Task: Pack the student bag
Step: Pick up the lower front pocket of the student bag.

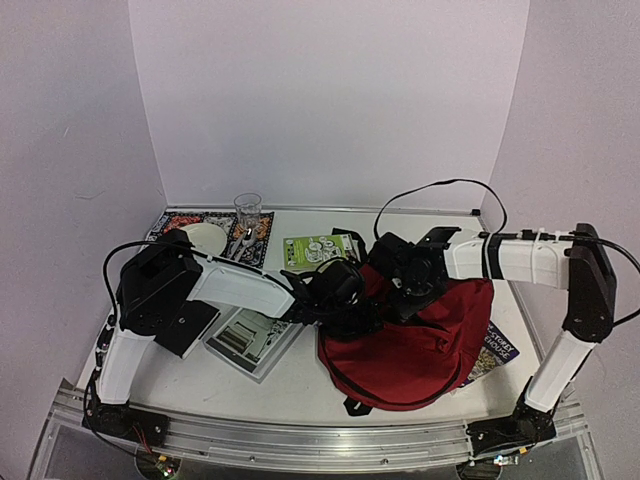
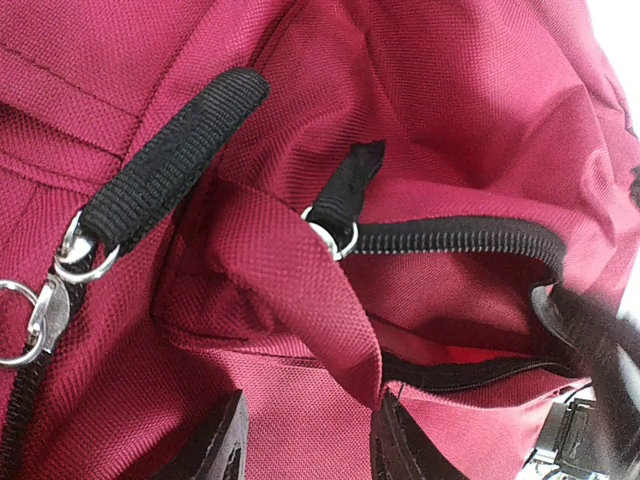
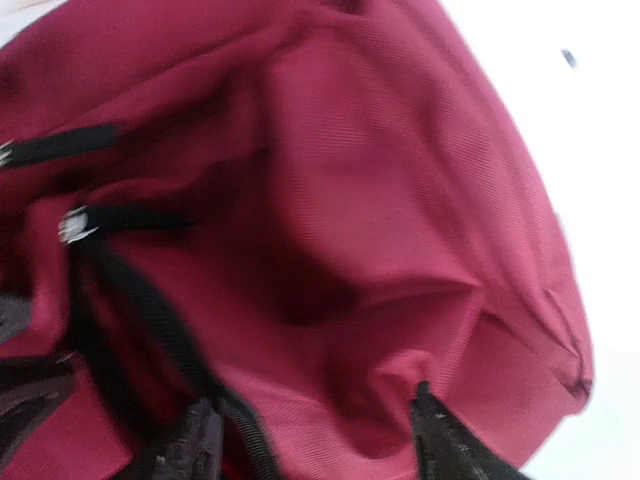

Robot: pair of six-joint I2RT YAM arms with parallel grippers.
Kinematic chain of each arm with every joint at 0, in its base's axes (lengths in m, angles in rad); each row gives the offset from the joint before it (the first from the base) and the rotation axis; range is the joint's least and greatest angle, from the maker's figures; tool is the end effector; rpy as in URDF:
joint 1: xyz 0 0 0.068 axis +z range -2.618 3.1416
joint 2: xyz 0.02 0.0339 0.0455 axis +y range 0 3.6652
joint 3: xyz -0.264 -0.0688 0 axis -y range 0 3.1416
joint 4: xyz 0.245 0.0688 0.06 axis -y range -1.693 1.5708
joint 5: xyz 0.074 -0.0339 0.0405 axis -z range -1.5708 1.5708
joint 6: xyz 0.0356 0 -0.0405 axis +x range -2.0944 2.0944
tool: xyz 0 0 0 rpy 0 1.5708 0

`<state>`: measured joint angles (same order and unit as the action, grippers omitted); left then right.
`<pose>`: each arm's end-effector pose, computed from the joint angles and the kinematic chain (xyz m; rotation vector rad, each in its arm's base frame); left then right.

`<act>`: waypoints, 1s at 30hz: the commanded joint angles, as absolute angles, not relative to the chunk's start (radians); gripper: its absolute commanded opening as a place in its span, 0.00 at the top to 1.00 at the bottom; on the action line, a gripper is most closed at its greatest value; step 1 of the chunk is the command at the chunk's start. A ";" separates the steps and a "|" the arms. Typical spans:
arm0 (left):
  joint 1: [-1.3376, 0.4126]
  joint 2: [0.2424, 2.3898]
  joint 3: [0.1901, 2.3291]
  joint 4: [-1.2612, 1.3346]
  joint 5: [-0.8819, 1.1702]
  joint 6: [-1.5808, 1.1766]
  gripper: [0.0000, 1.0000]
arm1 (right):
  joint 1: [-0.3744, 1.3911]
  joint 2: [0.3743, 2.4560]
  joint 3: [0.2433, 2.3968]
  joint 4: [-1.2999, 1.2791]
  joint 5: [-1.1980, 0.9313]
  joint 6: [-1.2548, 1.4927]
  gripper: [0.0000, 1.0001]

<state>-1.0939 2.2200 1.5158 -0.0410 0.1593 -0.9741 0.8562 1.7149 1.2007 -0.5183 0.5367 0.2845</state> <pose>0.2178 -0.4338 0.1369 0.2497 2.6250 -1.0994 0.2460 0.2557 0.2167 -0.5028 2.3571 -0.1983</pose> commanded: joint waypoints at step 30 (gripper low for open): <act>-1.103 2.187 1.429 -0.030 0.155 -0.983 0.58 | 0.885 1.744 1.202 -0.582 0.788 0.362 0.97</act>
